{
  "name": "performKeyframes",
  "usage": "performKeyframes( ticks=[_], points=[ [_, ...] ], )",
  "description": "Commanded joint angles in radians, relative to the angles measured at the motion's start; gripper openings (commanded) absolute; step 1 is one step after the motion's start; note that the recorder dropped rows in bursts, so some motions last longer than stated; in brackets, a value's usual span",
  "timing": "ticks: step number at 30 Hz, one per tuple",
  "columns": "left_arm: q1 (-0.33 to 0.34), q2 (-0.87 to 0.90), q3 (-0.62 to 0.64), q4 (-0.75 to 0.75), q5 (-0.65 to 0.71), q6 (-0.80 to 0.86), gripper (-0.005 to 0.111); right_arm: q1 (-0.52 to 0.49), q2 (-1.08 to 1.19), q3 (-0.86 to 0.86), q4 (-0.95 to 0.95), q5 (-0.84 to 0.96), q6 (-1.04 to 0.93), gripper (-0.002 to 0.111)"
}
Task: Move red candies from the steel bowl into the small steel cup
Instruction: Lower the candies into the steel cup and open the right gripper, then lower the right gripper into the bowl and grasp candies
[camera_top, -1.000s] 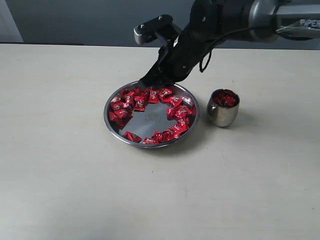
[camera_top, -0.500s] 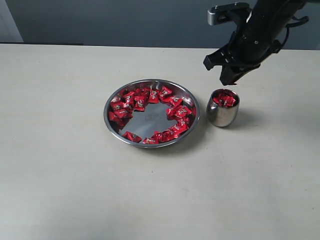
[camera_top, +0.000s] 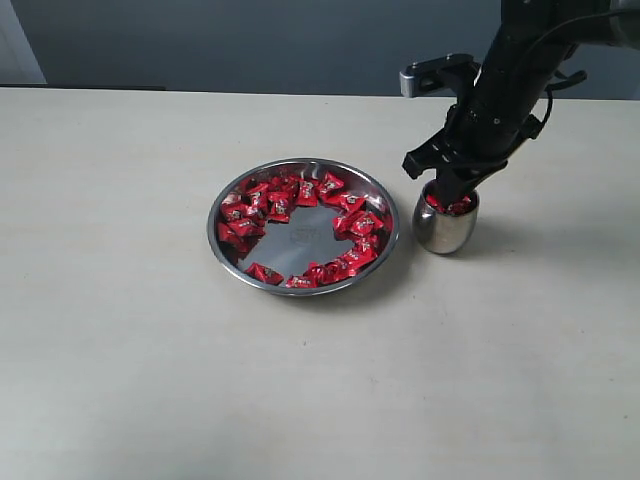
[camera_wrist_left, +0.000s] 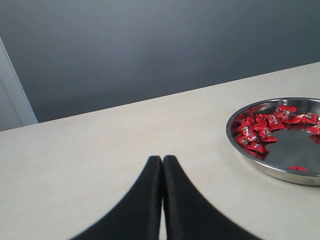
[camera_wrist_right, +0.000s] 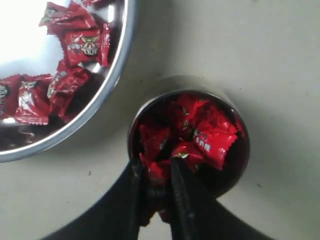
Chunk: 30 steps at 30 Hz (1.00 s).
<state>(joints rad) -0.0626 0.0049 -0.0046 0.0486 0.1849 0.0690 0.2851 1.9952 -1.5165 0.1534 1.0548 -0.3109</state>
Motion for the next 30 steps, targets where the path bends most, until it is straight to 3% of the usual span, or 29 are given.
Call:
performKeyframes(
  ticks=[1, 6, 8, 22, 30],
  points=[
    [0.001, -0.005, 0.005, -0.002, -0.003, -0.002, 0.002, -0.006, -0.002, -0.004, -0.026, -0.015, -0.016, 0.005],
    [0.001, -0.005, 0.005, -0.002, -0.003, -0.002, 0.002, -0.006, -0.001, -0.004, -0.026, -0.023, -0.028, 0.037],
    [0.001, -0.005, 0.005, -0.002, -0.003, -0.002, 0.002, -0.006, -0.001, -0.004, -0.026, -0.028, -0.028, 0.041],
    [0.001, -0.005, 0.005, -0.002, -0.006, -0.002, 0.002, -0.006, -0.047, -0.004, 0.046, -0.182, -0.026, 0.041],
    [0.001, -0.005, 0.005, -0.002, -0.006, -0.002, 0.002, 0.017, -0.057, -0.004, 0.305, -0.196, -0.099, 0.041]
  ],
)
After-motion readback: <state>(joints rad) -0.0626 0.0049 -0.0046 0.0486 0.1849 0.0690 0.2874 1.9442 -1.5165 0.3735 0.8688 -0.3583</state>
